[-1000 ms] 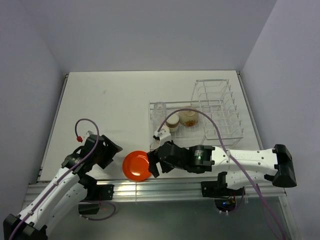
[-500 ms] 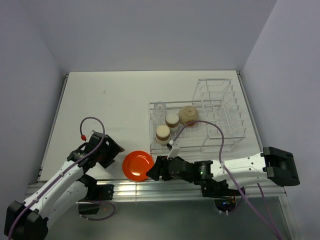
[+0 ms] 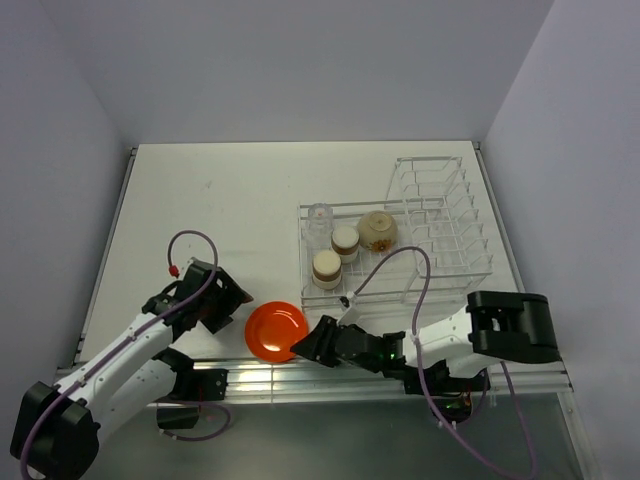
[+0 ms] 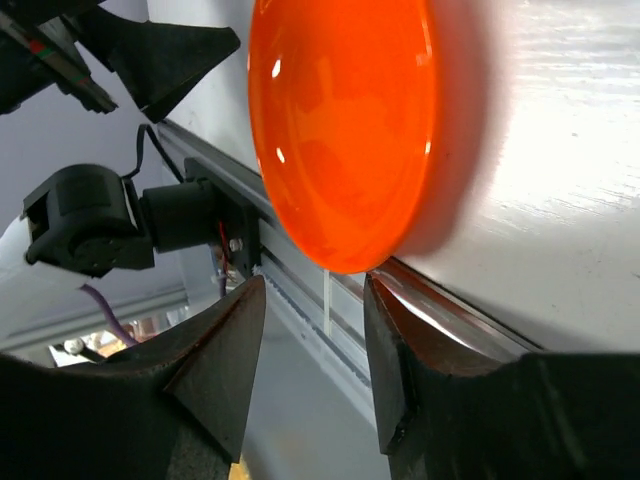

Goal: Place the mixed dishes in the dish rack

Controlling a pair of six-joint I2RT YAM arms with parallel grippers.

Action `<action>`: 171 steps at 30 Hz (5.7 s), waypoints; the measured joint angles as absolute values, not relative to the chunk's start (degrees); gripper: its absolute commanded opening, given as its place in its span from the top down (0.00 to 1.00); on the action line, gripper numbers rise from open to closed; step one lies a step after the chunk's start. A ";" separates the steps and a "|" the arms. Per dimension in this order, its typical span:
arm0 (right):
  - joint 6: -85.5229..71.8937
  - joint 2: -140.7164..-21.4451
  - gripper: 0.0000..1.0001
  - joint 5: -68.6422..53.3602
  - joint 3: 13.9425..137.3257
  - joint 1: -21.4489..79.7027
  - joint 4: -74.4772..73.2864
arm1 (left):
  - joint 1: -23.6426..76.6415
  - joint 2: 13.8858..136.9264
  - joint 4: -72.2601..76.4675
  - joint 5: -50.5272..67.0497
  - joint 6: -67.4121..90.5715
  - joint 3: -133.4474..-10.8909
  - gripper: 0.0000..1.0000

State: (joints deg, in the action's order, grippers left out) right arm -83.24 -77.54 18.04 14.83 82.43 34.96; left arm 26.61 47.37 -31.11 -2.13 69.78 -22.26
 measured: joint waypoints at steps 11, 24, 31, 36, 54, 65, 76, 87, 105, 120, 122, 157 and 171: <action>-90.72 -93.47 0.61 24.95 9.91 88.53 58.63 | 26.61 50.68 -29.58 -1.78 68.31 -22.26 0.19; -95.81 -105.45 0.56 33.76 6.68 91.37 76.05 | 26.61 52.27 -27.49 -1.32 67.96 -22.26 0.19; -98.41 -107.90 0.58 36.51 7.62 91.37 77.43 | 26.61 51.22 -27.49 -1.34 67.99 -22.26 0.19; -99.44 -109.14 0.58 37.78 9.10 91.35 77.28 | 26.61 50.50 -27.66 -1.32 67.99 -22.22 0.19; -104.84 -115.18 0.90 38.46 13.65 89.95 80.38 | 26.61 47.92 -29.43 -1.34 67.94 -21.76 0.18; -105.12 -116.44 1.00 38.17 13.50 90.11 82.72 | 26.61 47.99 -29.47 -1.37 67.68 -21.76 0.18; -106.21 -113.21 1.00 35.62 14.63 95.55 77.76 | 26.61 46.15 -31.79 -1.85 67.20 -21.78 0.18; -106.63 -106.63 1.00 34.72 14.41 102.94 69.32 | 26.61 43.35 -35.29 -3.09 67.18 -26.92 0.18; -85.17 -79.02 1.00 46.33 31.66 109.49 22.79 | 26.61 39.88 -45.17 -10.28 67.29 -35.20 0.13; -60.14 -68.25 1.00 64.38 50.54 110.48 -11.14 | 26.61 42.41 -51.75 -18.52 66.63 -43.90 0.11; -51.77 -66.83 1.00 66.94 53.21 110.10 -9.85 | 26.61 42.41 -51.75 -18.46 66.63 -43.27 0.11; 49.30 -56.40 1.00 32.67 66.57 40.84 11.40 | 26.61 56.12 -31.86 0.89 61.04 -33.93 0.13; 63.33 -64.90 1.00 13.28 90.91 23.64 -25.91 | 26.61 63.59 -24.21 7.79 57.78 -33.47 0.14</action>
